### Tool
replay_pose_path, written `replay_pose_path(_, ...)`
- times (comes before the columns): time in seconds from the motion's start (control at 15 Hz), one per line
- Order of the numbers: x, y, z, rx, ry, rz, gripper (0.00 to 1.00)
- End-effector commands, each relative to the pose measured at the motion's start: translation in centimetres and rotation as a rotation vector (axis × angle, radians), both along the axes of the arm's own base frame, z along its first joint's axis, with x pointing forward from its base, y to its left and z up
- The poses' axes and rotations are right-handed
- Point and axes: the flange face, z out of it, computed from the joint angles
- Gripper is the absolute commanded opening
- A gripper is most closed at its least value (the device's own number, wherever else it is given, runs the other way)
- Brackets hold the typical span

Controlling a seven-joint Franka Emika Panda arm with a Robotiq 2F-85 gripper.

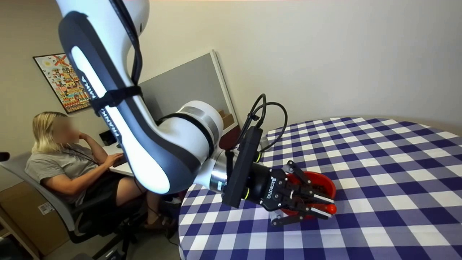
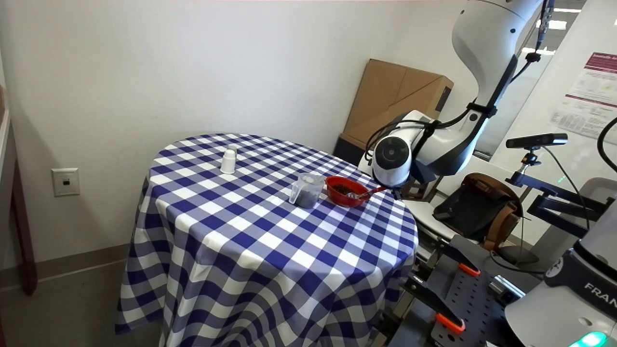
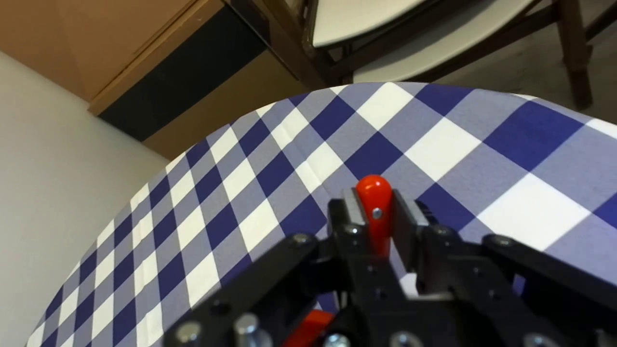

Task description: Use the spoon to transfer one scoop of contents from the orange bowl to the clear jar

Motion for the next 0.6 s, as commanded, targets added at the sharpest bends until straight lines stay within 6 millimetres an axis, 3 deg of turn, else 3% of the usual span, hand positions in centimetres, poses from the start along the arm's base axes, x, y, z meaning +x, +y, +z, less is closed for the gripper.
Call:
replay_pose_path(0.0, 1.7, 1.4, 0.7, 0.038, 0.024, -0.081, 0.06)
replay_pose_path(0.53, 4.6, 3.0, 0.8, 0.029, 0.056, -0.403, 0.07)
